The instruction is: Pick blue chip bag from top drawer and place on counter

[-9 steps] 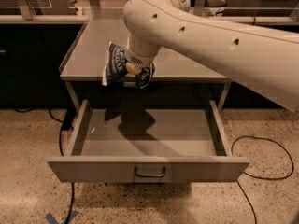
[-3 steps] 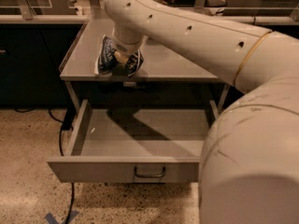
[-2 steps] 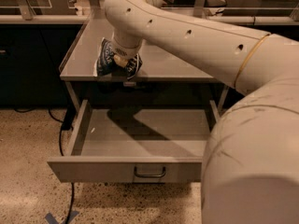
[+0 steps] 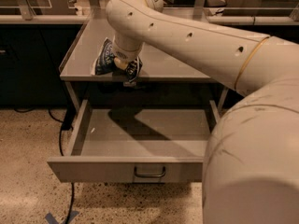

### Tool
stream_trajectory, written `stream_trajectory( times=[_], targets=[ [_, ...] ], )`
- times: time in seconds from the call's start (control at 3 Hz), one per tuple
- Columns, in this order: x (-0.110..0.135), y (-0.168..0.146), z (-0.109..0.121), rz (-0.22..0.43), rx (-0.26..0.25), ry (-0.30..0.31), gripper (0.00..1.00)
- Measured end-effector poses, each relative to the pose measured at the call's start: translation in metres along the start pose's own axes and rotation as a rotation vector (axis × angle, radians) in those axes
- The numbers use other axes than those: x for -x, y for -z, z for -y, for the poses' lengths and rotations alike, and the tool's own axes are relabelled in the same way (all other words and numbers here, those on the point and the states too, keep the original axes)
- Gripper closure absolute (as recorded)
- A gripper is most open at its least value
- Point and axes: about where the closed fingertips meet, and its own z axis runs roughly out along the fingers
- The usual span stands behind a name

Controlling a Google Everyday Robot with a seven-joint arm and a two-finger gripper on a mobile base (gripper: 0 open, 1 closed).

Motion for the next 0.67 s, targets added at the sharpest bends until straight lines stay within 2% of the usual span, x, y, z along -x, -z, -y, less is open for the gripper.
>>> stream_trajectory(
  times=[0.33, 0.67],
  targets=[
    [-0.0008, -0.0032, -0.0017, 0.001, 0.005, 0.001, 0.84],
    [-0.0008, -0.0032, -0.0017, 0.001, 0.005, 0.001, 0.60]
  ],
)
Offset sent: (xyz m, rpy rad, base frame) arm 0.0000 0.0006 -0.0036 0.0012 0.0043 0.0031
